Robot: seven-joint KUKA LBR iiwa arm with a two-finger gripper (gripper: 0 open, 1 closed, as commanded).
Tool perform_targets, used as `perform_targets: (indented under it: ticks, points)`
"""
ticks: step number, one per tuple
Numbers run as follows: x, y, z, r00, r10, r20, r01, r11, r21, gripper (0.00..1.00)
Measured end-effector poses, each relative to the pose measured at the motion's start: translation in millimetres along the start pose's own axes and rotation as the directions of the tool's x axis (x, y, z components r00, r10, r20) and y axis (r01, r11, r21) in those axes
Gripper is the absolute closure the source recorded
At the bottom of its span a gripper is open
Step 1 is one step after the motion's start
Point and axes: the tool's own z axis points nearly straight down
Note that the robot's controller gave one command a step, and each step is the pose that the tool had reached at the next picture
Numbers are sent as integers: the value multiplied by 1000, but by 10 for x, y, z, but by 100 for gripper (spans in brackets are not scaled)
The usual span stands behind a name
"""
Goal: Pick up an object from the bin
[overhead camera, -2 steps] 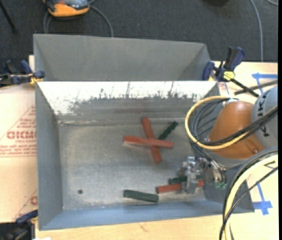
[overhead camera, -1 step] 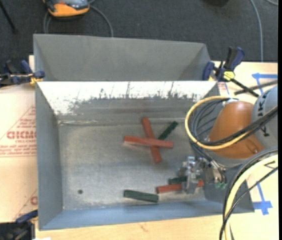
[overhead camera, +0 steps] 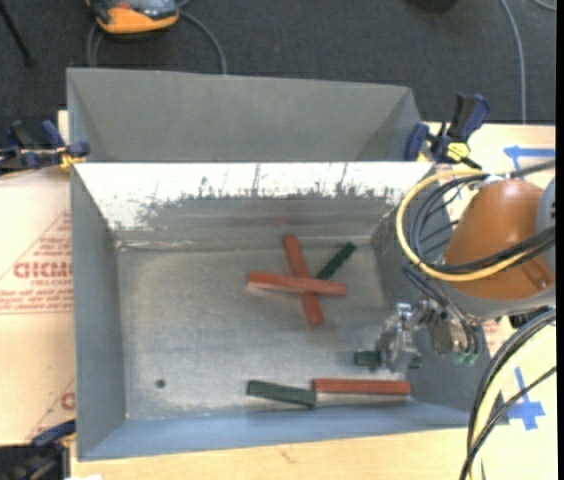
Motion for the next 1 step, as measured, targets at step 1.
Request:
perform_targets:
  ticks: [1]
  points:
    - [-381,-204,-118,999,-41,19,41,999,6,100]
